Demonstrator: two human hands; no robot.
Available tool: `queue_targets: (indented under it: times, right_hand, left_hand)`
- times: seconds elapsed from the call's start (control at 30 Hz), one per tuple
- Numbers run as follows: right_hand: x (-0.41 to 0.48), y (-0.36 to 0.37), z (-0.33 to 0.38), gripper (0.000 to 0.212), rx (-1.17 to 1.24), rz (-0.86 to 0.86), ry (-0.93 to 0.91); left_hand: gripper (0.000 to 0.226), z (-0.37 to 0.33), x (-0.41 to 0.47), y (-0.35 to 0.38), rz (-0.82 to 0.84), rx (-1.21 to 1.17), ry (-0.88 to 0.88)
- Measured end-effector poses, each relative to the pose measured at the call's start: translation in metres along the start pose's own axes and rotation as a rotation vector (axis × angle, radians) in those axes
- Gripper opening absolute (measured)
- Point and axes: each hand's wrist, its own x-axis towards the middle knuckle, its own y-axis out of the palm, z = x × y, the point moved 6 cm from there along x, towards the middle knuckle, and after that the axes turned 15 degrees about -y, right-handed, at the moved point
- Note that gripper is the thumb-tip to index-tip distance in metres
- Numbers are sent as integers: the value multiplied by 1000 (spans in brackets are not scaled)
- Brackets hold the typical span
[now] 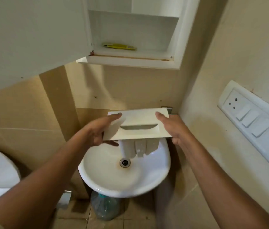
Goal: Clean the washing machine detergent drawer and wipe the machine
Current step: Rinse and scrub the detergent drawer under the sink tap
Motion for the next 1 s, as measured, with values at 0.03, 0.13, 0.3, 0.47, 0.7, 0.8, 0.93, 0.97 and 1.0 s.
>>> queue_targets:
  times: [0.03,0.13,0.3,0.47,0.7,0.8,0.93,0.97,1.0]
  right_hand:
    - [-4,-4,22,66,-19,-10,-85]
    - [-30,-21,91,24,33,-121,-424]
    - [-81,-7,63,12,22,-378,-735]
    - [-76,52,-104,21,-139,-71,-125]
    - [-79,17,14,21,-76,-267,-537]
    - [-106,-9,96,12,87,-408,-878]
    - [-124,2,73,21,111,-528,-994]
    - [-112,11,39,19,61,-489,-846]
    - [-99,24,3,16,14,-386,-657]
  left_hand:
    - [47,-15,-11,2,-56,8,71]
    - [24,-51,-65,6,-249,3,468]
    - [35,-7,-85,1,-582,50,847]
    - [57,118,31,-34,-554,214,195]
    - [36,42,-50,-17,-533,34,655]
    - [34,-6,-126,-6,-558,-40,1040]
    - [40,15,-124,-3,-649,-6,1186]
    - [40,34,-91,-10,-642,3,1030]
    - [46,57,-55,-16,-636,48,813]
